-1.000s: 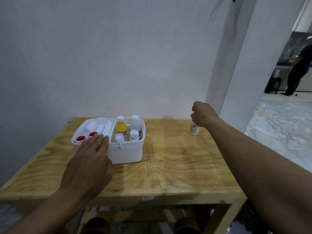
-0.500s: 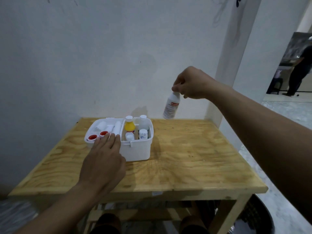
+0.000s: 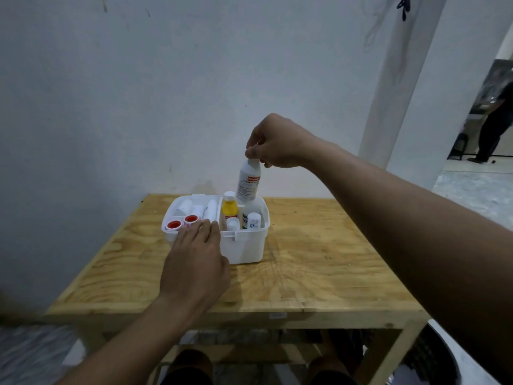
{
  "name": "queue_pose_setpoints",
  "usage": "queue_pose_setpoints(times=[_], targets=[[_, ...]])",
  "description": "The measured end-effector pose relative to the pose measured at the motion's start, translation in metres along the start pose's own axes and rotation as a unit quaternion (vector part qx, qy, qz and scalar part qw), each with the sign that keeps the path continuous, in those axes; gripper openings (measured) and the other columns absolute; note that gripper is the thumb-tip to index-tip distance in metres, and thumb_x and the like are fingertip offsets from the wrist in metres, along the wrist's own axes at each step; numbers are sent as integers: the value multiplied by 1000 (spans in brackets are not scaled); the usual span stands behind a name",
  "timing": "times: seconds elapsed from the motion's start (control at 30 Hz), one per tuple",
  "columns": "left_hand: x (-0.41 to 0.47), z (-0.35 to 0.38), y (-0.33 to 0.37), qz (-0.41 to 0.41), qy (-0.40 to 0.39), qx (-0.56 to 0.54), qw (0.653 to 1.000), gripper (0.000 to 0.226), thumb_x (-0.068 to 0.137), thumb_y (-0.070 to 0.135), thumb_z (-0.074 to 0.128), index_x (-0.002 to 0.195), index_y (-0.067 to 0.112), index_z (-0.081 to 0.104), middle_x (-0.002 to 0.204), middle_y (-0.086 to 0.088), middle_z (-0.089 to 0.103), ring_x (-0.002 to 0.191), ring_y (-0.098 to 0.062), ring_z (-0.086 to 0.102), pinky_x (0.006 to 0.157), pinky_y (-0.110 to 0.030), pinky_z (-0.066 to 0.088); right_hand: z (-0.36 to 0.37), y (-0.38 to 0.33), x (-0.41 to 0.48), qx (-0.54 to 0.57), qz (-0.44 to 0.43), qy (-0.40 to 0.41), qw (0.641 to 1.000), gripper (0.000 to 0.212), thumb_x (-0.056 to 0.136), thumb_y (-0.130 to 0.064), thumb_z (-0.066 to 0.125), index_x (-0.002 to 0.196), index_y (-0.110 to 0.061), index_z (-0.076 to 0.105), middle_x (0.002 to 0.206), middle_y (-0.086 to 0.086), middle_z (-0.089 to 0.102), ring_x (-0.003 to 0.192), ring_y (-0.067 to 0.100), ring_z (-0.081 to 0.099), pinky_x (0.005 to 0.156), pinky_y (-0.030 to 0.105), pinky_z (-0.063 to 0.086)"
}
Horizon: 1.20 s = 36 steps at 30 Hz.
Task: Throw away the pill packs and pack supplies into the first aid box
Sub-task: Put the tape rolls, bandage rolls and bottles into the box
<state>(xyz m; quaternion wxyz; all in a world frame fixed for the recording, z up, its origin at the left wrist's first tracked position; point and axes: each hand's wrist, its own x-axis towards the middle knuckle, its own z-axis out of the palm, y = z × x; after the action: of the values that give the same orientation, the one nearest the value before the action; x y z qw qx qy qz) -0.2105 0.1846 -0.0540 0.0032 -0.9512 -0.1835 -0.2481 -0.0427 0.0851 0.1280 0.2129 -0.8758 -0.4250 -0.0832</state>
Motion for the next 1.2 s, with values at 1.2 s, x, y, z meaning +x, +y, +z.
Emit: queue_pose_setpoints(times=[1.2], targets=[[6, -7, -6, 33, 39, -30, 998, 49, 81, 22, 53, 125, 5, 67, 119, -17, 71, 106, -35, 69, 83, -48, 57, 63, 7, -4, -40, 39, -107, 993, 23, 90, -30, 70, 94, -8, 76, 72, 6, 71, 64, 24, 73, 55, 27, 55]])
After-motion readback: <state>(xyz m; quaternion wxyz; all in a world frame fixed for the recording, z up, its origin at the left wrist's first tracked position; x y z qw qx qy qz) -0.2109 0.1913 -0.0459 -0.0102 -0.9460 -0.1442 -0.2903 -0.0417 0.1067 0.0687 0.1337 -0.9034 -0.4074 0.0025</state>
